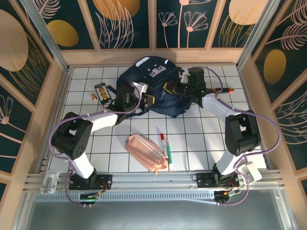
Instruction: Pack books, pencil case, and school supplies into a backpack
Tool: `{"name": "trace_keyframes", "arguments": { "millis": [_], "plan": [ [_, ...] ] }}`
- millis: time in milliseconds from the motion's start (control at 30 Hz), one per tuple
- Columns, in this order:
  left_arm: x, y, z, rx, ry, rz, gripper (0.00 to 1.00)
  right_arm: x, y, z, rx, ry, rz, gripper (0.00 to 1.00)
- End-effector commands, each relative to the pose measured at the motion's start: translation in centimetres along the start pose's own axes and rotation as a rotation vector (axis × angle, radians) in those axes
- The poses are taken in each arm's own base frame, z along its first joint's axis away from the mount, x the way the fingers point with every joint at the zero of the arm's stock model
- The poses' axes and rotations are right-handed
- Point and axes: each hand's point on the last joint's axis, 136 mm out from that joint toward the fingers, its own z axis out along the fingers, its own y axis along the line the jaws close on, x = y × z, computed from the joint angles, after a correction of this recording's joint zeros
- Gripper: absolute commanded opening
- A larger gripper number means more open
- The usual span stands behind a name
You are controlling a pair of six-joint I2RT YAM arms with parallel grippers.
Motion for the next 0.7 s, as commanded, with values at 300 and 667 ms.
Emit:
{"name": "trace_keyframes", "arguments": {
  "millis": [300, 667],
  "plan": [
    [-1.2, -3.2, 0.7, 0.229, -0.05, 0.133, 0.58, -1.7, 4.2, -1.5, -0.098, -0.04, -0.098, 0.0],
    [-2.0, -4.2, 2.7, 0.346, -0.032, 0.127, 0.57, -1.4, 4.3, -1.6, -0.109, -0.034, -0.095, 0.0]
  ]
}}
